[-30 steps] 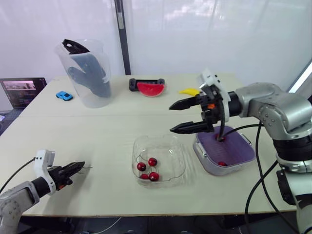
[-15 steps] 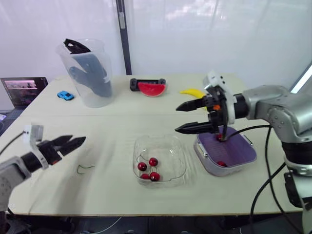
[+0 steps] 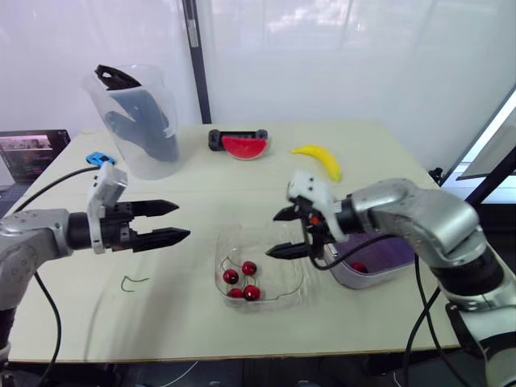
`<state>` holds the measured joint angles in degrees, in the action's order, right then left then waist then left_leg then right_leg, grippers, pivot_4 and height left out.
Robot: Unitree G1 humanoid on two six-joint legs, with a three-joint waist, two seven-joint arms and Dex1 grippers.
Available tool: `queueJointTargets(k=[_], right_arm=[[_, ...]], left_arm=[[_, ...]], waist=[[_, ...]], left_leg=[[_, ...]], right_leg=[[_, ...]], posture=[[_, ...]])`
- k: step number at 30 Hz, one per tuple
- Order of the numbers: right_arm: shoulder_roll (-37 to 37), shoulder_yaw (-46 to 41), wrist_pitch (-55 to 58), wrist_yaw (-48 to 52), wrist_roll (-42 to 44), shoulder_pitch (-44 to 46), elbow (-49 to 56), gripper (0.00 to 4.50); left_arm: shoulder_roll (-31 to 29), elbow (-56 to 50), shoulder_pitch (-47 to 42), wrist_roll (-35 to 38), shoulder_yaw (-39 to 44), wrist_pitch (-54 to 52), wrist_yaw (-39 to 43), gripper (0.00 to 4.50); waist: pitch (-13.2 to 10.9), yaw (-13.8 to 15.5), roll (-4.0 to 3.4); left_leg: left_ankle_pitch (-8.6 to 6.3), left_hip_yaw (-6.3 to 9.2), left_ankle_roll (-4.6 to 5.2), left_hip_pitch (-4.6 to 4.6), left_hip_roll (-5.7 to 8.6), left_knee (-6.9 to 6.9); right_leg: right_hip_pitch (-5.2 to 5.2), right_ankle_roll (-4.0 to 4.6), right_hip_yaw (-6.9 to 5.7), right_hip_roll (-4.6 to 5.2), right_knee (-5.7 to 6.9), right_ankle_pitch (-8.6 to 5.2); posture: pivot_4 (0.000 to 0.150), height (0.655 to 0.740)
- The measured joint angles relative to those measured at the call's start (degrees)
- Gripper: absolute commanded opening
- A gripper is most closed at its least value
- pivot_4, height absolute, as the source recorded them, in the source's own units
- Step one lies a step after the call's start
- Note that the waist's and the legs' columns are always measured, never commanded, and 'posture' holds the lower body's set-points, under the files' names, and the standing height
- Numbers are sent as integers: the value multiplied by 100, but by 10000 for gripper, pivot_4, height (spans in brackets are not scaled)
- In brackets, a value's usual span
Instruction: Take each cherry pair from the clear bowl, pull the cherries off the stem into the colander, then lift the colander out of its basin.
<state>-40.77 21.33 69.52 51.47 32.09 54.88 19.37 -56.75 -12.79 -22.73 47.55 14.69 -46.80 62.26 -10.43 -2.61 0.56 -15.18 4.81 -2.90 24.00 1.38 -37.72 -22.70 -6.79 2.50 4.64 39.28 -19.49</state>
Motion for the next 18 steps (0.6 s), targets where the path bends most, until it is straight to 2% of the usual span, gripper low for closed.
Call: queueJointTargets(k=[4, 9, 12, 15, 18], right_arm=[[775, 433, 299, -538, -277, 198, -348, 45000], [1027, 902, 373, -821, -594, 159, -558, 45000], [1298, 1116, 361, -952, -734, 99, -725, 36647], [1420, 1192, 329, -1018, -849, 42, -881, 22746], [1434, 1249, 301, -1057, -956, 18, -969, 22746]], left_arm=[[-37, -111, 95, -310, -36, 264, -42, 44852], [-67, -177, 580, -467, 59, 362, -90, 44852], [-63, -329, 725, -500, 91, 361, -182, 45000], [-41, -424, 762, -546, 90, 359, -338, 45000], [87, -533, 783, -537, 85, 345, -441, 45000]], waist=[[0, -21, 0], [0, 7, 1], [0, 10, 1], [0, 10, 1], [0, 5, 1]], left_leg=[[2, 2, -3, 0, -2, 6], [3, 2, -5, 1, 2, 5], [6, 4, -10, 1, 2, 4], [6, 4, -10, 1, 3, 4], [6, 4, -10, 1, 2, 5]], right_leg=[[-8, 0, 0, -3, 9, 0], [-6, 0, 0, 4, 7, 0], [-5, 0, -1, 2, 9, 0], [-5, 0, -1, 2, 9, 0], [-7, 0, -1, 1, 11, 0]], posture=[[1500, 7400], [1500, 7400], [1500, 7400], [1500, 7400], [1500, 7400]])
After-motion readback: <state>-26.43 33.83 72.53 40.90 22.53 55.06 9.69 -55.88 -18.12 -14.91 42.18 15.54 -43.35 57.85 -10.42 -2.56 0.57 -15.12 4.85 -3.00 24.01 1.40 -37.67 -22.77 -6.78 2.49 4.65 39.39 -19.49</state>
